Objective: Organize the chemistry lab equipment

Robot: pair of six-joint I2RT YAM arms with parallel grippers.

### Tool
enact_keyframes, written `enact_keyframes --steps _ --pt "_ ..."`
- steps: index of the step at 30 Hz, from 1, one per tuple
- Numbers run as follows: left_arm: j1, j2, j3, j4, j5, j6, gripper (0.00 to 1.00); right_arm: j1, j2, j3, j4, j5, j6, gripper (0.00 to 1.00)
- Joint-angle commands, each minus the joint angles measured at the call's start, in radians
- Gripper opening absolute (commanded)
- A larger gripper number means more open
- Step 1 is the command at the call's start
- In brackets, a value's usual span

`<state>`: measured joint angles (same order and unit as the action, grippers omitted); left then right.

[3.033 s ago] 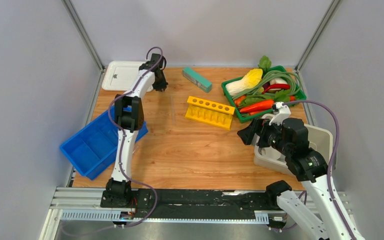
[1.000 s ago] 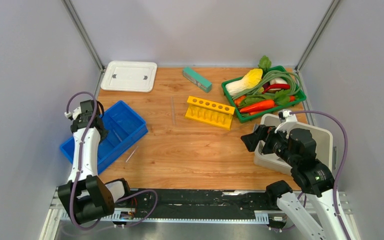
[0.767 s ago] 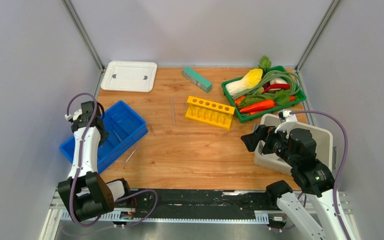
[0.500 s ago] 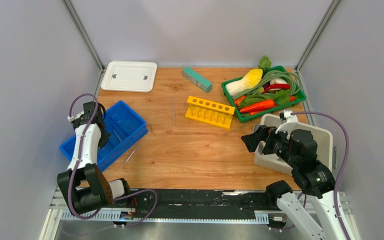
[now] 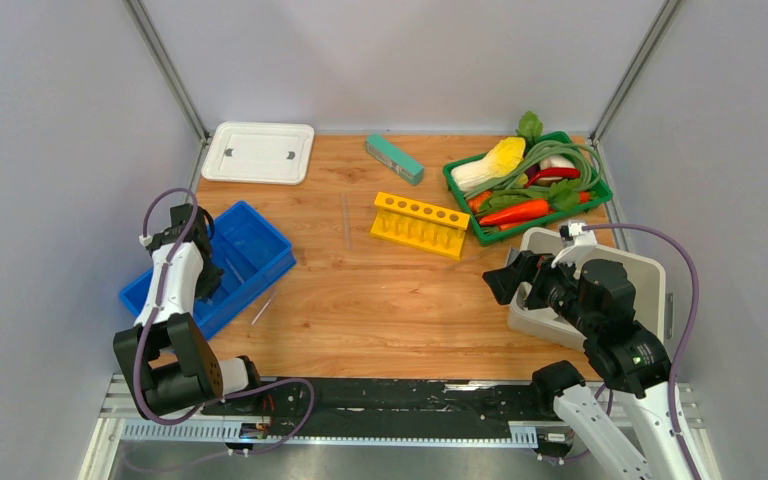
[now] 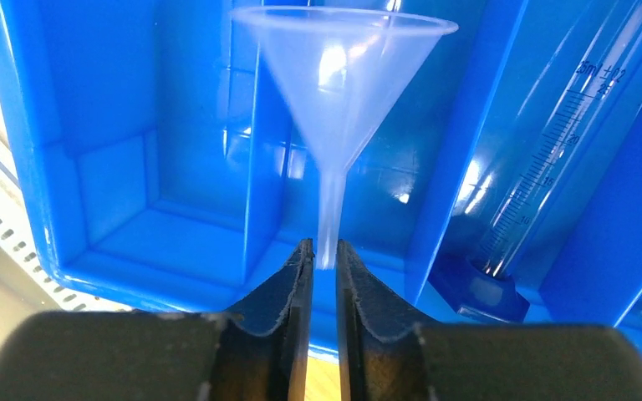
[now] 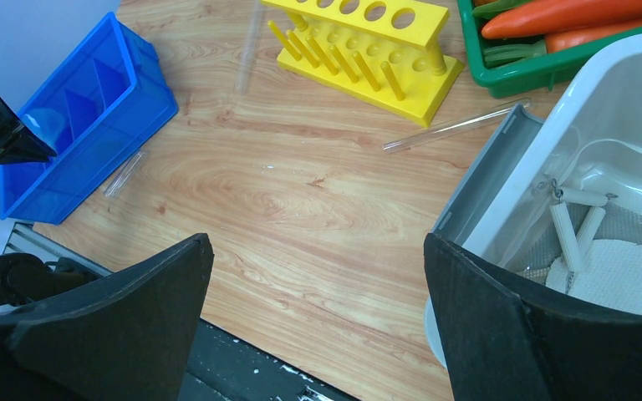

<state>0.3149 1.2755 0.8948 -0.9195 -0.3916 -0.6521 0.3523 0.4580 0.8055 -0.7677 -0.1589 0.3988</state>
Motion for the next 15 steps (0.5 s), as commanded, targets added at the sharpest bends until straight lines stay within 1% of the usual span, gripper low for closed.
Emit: enact_keyframes --steps 1,8,12,15 --pt "0.009 -0.021 0.010 -0.018 -0.007 -0.014 0.24 0.004 -0.010 0.008 0.011 -0.002 0.005 1.00" --pt "0.009 -0.039 0.023 -0.032 0.013 -0.001 0.25 0.004 -0.016 0.006 0.010 -0.001 0.006 1.00" --pt "0.009 -0.091 0.038 -0.021 0.068 0.074 0.25 0.005 -0.015 0.006 0.011 -0.002 0.009 1.00" --pt "0.009 -0.175 0.047 -0.001 0.117 0.156 0.29 0.004 -0.009 0.009 0.011 -0.007 0.012 1.00"
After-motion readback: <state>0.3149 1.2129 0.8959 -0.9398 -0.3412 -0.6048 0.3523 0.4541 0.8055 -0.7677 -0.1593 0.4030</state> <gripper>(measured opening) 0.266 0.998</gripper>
